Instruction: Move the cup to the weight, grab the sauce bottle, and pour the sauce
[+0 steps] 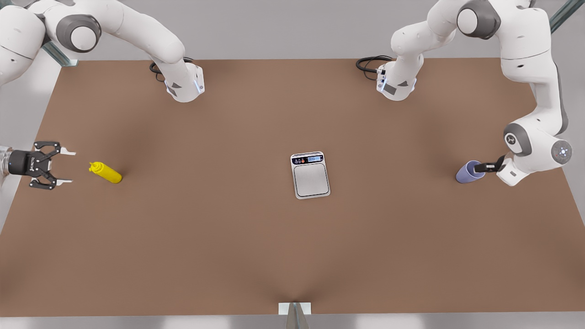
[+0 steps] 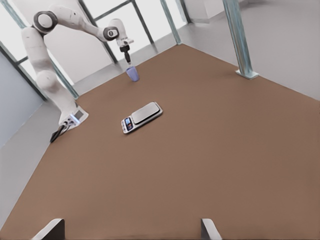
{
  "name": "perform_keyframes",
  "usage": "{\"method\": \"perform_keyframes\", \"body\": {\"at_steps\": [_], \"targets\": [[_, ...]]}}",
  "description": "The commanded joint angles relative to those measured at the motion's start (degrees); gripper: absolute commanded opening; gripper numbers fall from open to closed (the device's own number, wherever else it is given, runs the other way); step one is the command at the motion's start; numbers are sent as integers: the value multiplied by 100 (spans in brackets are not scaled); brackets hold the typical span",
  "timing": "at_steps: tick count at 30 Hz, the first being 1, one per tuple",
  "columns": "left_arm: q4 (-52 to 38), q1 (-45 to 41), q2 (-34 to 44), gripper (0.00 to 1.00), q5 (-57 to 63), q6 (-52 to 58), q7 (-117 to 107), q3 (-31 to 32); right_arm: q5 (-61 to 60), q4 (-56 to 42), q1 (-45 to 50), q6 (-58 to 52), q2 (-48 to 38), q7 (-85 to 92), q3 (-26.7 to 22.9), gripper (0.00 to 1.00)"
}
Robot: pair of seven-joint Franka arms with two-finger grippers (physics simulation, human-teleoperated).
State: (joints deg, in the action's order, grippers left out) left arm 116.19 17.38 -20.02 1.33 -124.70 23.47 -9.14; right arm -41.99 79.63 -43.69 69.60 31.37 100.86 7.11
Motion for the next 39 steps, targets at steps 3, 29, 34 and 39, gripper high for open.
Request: {"method": "perform_keyframes", "body": {"at_steps": [3, 29, 34, 39], "targets": [[0, -6, -160, 100, -1, -90, 0, 0, -63, -26, -237, 1, 185, 118, 1, 100], [-158, -68, -573, 21, 8, -107, -44, 35, -274, -105, -887, 177, 1890, 2623, 1, 100], [-167, -226, -485, 21, 8, -90, -53, 35, -204, -105, -1010, 177, 1986, 3106, -8, 100], [-158, -331, -257, 21, 8, -55, -70, 44, 16, -97, -1177, 142, 2031, 3370, -8, 100]]}}
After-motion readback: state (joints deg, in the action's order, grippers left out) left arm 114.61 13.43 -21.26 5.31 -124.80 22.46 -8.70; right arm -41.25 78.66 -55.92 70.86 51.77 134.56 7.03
